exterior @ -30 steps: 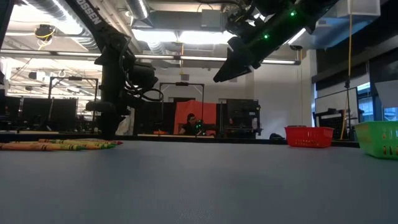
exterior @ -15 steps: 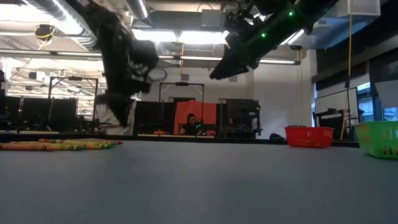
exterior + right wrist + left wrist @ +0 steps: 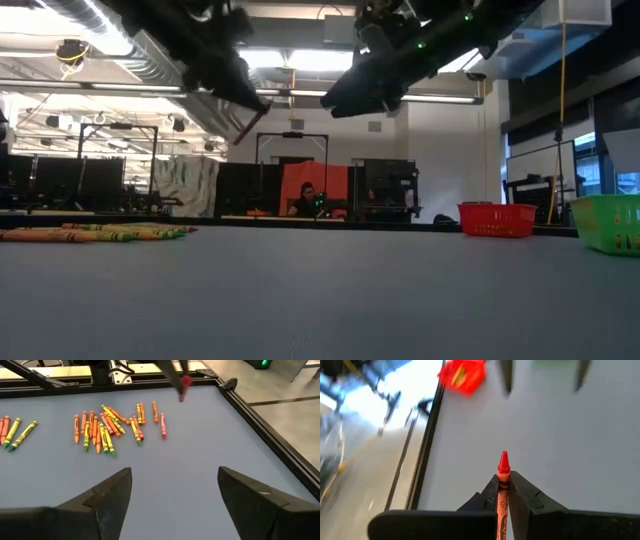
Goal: Sort crayons
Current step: Put the red crayon into the black bin
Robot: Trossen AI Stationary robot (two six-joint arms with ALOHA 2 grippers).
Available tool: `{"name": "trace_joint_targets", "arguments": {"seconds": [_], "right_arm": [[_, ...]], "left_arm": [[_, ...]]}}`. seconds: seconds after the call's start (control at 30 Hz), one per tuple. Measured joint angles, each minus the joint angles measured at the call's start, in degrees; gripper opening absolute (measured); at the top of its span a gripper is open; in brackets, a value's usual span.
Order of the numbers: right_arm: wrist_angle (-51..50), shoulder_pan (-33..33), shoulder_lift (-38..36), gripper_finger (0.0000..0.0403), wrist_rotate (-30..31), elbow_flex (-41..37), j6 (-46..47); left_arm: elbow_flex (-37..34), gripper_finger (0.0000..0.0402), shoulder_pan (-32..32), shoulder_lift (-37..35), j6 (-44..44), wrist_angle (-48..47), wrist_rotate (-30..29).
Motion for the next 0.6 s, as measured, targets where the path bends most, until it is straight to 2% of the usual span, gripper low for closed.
{"name": "trace_joint_targets", "arguments": {"seconds": [0.17,0.47,0.6], "right_arm": [[2.5,0.0,0.5,0.0296,-0.1,0.0,-0.1],[11.3,0.1,3.3,0.0296,-5.2,0.0,-4.5],[14.7,0.1,5.2,0.0296,-5.6,0.0,-6.4]], "left_arm": [[-4.5,0.0007,-3.2,-0.4,-0.3,11.7,5.0],[-13.4,0.0007,-6.4,-0.3,-3.1,33.7,7.8],[-17.7,0.0007,-7.0,-0.3,-5.0,44.2,9.1]]}}
